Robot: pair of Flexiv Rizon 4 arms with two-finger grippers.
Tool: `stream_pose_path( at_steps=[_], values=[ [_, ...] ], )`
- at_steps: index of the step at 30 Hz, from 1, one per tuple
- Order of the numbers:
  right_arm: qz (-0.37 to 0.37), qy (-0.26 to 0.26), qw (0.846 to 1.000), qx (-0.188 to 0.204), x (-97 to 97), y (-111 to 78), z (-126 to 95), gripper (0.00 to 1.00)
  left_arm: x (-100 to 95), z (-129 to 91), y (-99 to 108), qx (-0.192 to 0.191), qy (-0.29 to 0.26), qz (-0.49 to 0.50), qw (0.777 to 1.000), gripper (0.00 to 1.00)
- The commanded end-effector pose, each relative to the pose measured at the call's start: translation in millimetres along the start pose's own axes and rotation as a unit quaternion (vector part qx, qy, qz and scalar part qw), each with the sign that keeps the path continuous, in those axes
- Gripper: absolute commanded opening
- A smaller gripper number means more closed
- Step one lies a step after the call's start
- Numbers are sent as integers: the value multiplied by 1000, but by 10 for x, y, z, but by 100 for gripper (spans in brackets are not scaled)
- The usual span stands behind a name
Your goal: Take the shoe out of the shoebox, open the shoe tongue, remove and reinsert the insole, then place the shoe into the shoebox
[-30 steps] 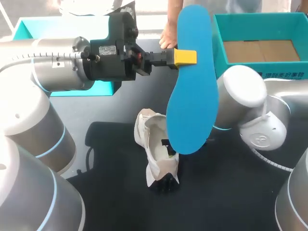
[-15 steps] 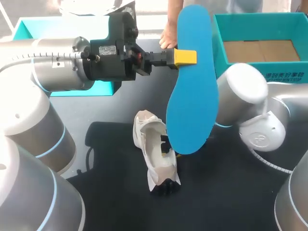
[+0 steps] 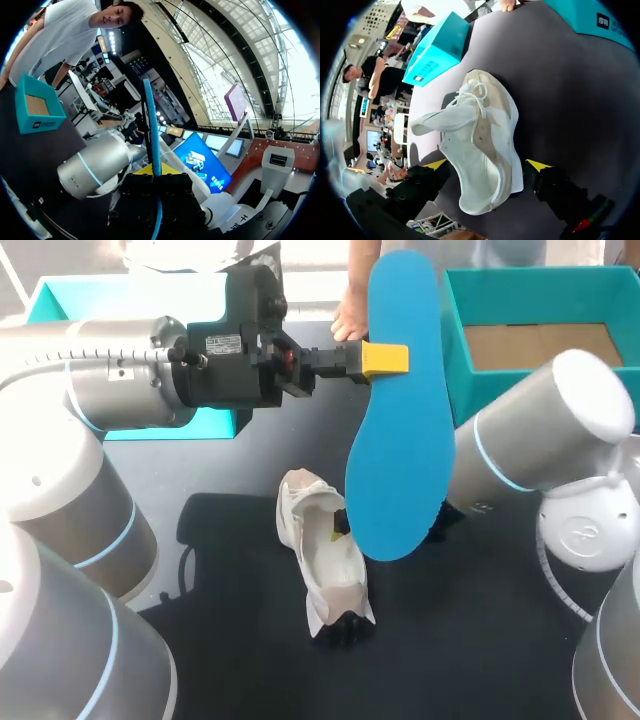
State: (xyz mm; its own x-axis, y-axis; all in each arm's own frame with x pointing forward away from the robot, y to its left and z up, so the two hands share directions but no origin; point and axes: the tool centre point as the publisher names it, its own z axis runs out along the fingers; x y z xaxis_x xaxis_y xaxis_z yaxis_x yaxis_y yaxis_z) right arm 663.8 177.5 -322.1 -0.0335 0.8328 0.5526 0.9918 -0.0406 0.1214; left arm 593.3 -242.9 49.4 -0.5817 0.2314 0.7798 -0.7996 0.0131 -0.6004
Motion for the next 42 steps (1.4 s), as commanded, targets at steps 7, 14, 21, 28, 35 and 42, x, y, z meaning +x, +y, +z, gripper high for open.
stream_pose_path(
  at_steps=[7,14,21,28,35,42],
  values=[
    [-1,11,1000,0,-60,-31,-157,100,14,10,32,3,-2,0,1000,0],
    [7,57,998,-29,92,31,-341,100,14,10,32,3,-2,0,1000,0],
    [-3,141,990,-12,244,101,-652,100,14,10,32,3,-2,0,1000,0],
    [-10,225,974,20,178,148,-873,100,14,10,32,3,-2,0,1000,0],
    [6,280,960,13,126,217,-1239,100,14,10,32,3,-2,0,1000,0],
    [23,333,943,15,244,302,-1530,100,14,10,32,3,-2,0,1000,0]
  ],
)
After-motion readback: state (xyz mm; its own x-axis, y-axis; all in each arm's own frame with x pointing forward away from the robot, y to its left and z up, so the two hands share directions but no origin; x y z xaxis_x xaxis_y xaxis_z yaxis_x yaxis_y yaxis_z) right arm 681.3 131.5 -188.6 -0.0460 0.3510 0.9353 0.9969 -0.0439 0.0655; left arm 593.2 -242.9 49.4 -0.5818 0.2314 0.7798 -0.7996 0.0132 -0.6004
